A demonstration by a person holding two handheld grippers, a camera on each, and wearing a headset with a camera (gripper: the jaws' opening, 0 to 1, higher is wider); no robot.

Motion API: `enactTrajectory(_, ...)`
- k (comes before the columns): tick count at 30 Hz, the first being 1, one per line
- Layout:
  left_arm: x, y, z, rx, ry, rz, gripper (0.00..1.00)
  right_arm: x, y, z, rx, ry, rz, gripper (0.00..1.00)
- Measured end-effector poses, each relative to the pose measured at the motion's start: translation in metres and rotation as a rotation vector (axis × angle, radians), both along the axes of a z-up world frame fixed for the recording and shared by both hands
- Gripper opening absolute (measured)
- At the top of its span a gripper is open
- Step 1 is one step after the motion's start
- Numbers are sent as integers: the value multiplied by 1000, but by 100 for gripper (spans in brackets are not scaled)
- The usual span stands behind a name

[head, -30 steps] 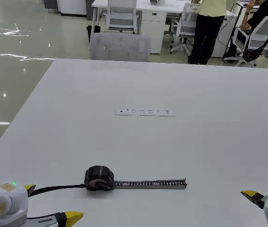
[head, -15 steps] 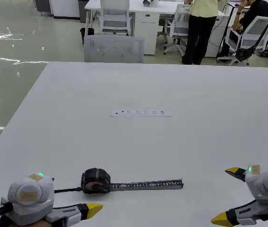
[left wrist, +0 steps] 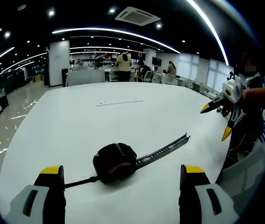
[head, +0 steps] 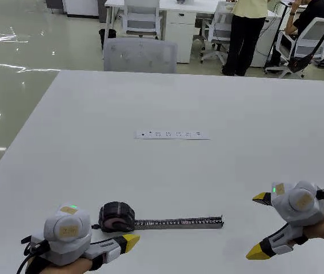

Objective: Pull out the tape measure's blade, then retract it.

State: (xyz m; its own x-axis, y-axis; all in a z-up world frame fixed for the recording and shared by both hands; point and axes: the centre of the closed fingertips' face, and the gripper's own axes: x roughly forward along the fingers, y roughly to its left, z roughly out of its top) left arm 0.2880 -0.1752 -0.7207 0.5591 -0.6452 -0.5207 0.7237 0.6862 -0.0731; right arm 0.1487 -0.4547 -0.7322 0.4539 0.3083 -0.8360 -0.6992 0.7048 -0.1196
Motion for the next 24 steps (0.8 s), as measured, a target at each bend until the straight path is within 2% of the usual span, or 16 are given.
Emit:
enactTrajectory(2, 5, -1, 1, -14, -14, 22, 100, 7, 0, -2, -1, 24, 6, 87)
enactTrajectory(3, 10, -6, 7, -54, -48, 30, 100, 11, 1, -3, -5, 26, 20, 86)
enactTrajectory(6, 13, -10, 8, -54, -70, 38, 100, 20, 3, -8, -12, 42, 52, 84)
enactTrajectory(10, 17, -14, 2, -30, -76, 52, 100, 32, 7, -12, -26, 50, 95, 81)
enactTrajectory(13, 14, -18, -4, -37, -64, 62, 100, 40, 8, -19, -57, 61, 166, 78)
enactTrajectory(16, 12, -19, -11, -14, -84, 69, 100, 45, 10, -27, -68, 85, 209, 76)
enactTrajectory(19, 10, -19, -18, -18, -62, 73, 100, 46, 9, -34, -90, 109, 243, 74)
enactTrajectory(20, 9, -19, -19, -13, -57, 72, 100, 47, 9, -35, -95, 111, 246, 73)
enactTrajectory(22, 11, -17, -19, -7, -69, 77, 100, 48, 8, -39, -90, 116, 242, 70)
enactTrajectory(24, 15, -15, -20, -15, -59, 101, 100, 48, 8, -43, -89, 121, 237, 68)
